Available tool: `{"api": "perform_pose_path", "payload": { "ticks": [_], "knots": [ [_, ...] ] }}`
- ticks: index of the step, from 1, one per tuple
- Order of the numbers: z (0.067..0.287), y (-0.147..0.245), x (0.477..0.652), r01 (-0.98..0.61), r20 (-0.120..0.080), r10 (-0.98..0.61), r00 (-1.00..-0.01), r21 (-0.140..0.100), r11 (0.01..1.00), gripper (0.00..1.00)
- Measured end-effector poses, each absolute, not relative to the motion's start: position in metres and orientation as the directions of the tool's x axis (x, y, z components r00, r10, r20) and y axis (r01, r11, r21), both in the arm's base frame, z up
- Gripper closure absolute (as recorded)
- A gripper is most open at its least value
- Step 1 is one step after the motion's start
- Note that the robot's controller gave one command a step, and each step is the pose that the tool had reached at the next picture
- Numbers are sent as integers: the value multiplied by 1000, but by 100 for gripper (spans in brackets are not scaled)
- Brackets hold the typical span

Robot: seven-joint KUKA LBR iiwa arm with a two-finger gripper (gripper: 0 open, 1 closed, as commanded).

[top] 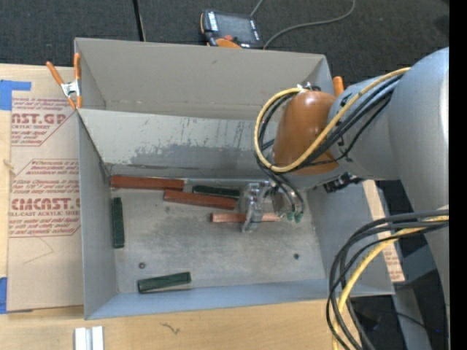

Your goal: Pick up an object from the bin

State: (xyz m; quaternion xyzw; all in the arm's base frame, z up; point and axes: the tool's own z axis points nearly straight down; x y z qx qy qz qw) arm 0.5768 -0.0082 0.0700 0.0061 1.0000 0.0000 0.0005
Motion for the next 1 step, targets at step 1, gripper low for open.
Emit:
{"api": "perform_pose_path", "payload": {
  "ticks": [1],
  "knots": [
    [209,23,567,-299,-9,-299,-954,-1,954,100]
  ]
}}
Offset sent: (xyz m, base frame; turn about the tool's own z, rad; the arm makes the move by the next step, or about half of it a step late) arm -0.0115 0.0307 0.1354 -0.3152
